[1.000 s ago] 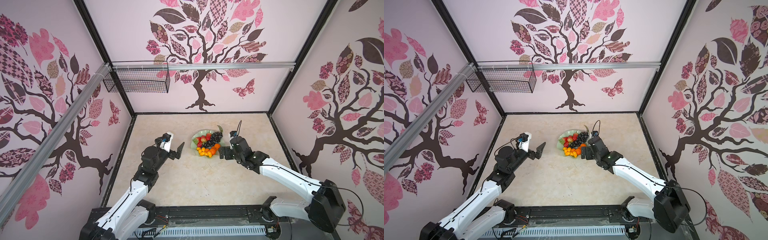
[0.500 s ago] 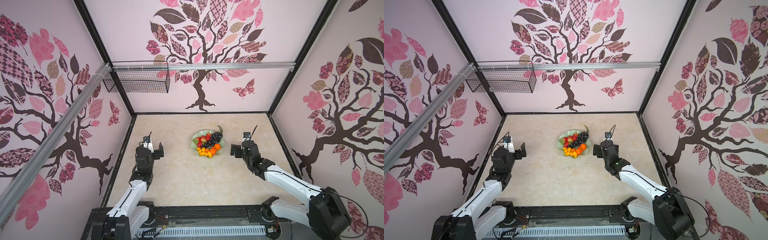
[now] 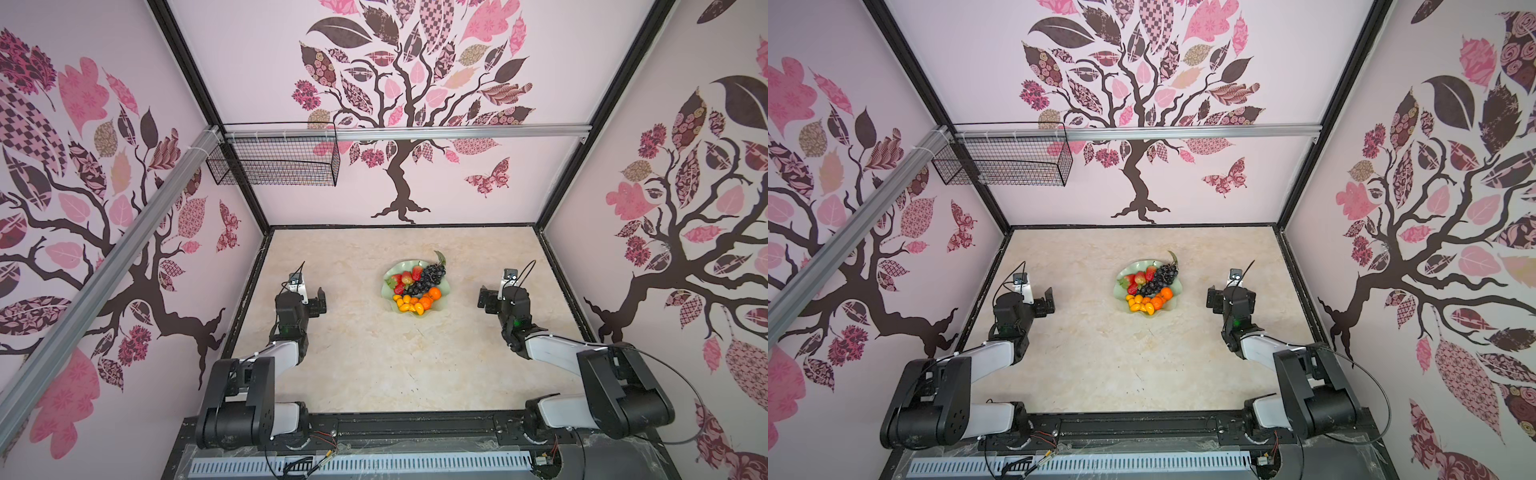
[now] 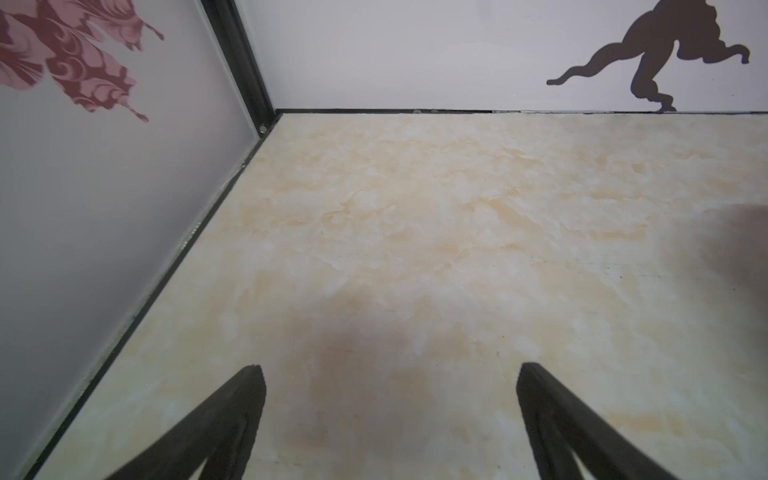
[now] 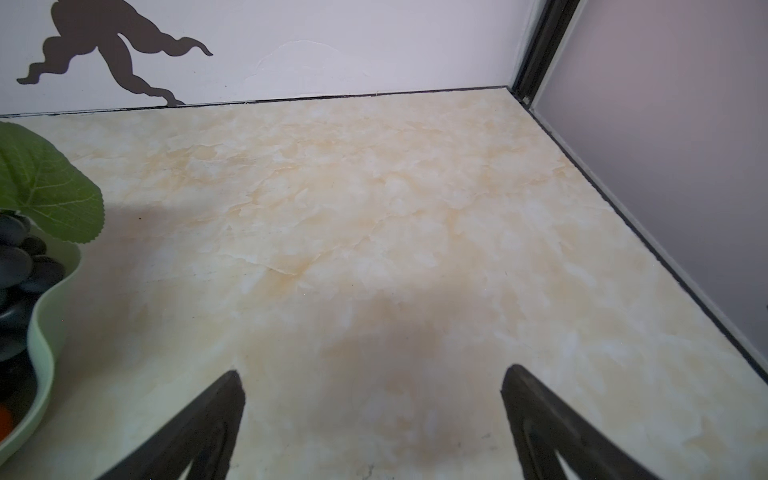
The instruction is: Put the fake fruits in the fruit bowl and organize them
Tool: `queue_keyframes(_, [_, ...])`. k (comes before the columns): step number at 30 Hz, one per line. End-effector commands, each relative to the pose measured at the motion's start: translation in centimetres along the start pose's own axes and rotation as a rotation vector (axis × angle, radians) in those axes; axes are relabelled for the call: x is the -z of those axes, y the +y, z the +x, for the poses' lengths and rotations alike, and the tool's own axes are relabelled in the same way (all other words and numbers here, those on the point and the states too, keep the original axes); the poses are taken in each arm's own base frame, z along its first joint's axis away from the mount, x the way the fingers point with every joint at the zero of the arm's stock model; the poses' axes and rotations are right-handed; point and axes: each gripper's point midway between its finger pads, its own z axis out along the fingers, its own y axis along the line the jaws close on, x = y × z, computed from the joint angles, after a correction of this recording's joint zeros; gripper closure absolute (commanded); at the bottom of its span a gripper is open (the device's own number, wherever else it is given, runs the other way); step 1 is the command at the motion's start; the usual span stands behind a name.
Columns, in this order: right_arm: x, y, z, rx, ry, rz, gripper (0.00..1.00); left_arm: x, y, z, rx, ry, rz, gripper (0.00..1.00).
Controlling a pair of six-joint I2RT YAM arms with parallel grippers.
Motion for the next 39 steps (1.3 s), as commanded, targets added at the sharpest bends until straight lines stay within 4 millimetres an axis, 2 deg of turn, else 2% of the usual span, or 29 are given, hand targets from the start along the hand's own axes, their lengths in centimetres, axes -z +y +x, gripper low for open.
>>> queue_keyframes(1, [-1.0,0.3,-1.5,-0.029,-0.067,-0.068,0.00,-0.7,-1.1,-2.4,0.011,-0.065,0.073,0.01])
queue_keyframes(3, [-1.5,0.2,-1.4,-0.024,-0.035,-0.065,0.00,-0.6,-1.7,-2.7,0.029,-0.131,0.118,0.01])
queue_keyframes(5, [-1.7,0.1,-1.3,-0.024,-0.028,-0.063,0.00,-0.8,-1.1,-1.7,0.046,-0.137,0.079,0.01])
queue_keyframes(7, [-1.5,0.1,-1.4,-0.027,-0.037,-0.071,0.00,-1.5,-0.5,-0.7,0.064,-0.124,0.047,0.01])
queue_keyframes(15, [-0.1,0.0,-2.6,0.034,-0.160,-0.103,0.00,-2.4,-0.2,-0.4,0.069,-0.072,0.026,0.01])
queue_keyframes(17, [-0.5,-0.7,-2.4,0.002,-0.170,-0.110,0.01,-2.5,-0.2,-0.6,0.068,-0.083,0.024,0.01])
queue_keyframes(19, [-0.9,-2.2,-1.5,-0.072,-0.166,-0.097,0.00,-2.4,-0.2,-0.4,0.069,-0.072,0.026,0.01])
queue_keyframes(20, [-0.5,-2.5,-1.7,-0.092,-0.206,-0.106,0.00,-2.5,-0.2,-0.5,0.068,-0.078,0.026,0.01])
queue_keyframes(22, [0.3,-1.9,-1.5,-0.069,-0.249,-0.149,0.01,-2.4,-0.2,-0.5,0.069,-0.074,0.026,0.02])
queue_keyframes(26, [-0.6,-1.5,-1.0,-0.054,-0.180,-0.159,0.00,-2.4,-0.2,-0.5,0.066,-0.075,0.026,0.01])
queue_keyframes(39, [-0.6,-1.5,-1.1,-0.051,-0.185,-0.161,0.00,-2.4,-0.3,-0.6,0.059,-0.076,0.014,0.01])
